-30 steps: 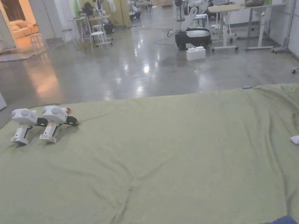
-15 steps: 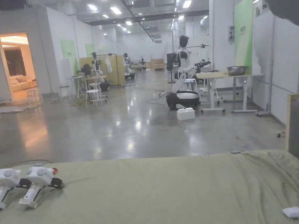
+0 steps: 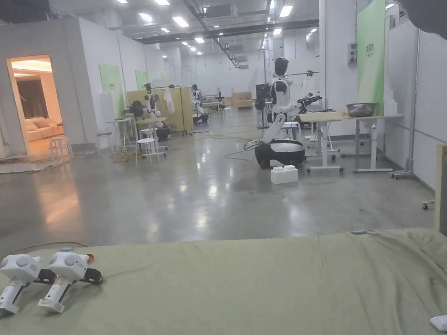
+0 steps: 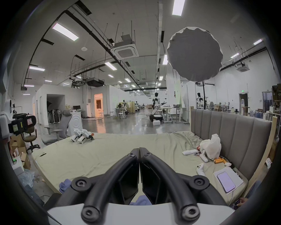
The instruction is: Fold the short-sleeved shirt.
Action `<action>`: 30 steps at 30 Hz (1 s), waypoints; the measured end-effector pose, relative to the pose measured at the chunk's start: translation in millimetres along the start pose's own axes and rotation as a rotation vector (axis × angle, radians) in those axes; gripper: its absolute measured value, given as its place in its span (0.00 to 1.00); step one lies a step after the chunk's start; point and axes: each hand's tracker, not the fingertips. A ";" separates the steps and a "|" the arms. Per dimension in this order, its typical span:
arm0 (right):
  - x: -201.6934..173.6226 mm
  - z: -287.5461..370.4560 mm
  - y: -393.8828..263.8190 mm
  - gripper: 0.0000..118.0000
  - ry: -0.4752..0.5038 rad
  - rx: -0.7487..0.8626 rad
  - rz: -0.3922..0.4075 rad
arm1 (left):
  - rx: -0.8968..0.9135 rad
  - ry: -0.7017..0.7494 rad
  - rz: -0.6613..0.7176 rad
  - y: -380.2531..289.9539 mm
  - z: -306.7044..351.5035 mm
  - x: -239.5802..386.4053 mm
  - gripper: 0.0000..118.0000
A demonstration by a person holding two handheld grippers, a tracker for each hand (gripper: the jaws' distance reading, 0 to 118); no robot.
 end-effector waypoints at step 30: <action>27.9 -5.1 -67.0 0.00 0.069 -0.255 -0.185 | -0.692 -0.149 1.018 -286.9 -93.5 -190.4 0.81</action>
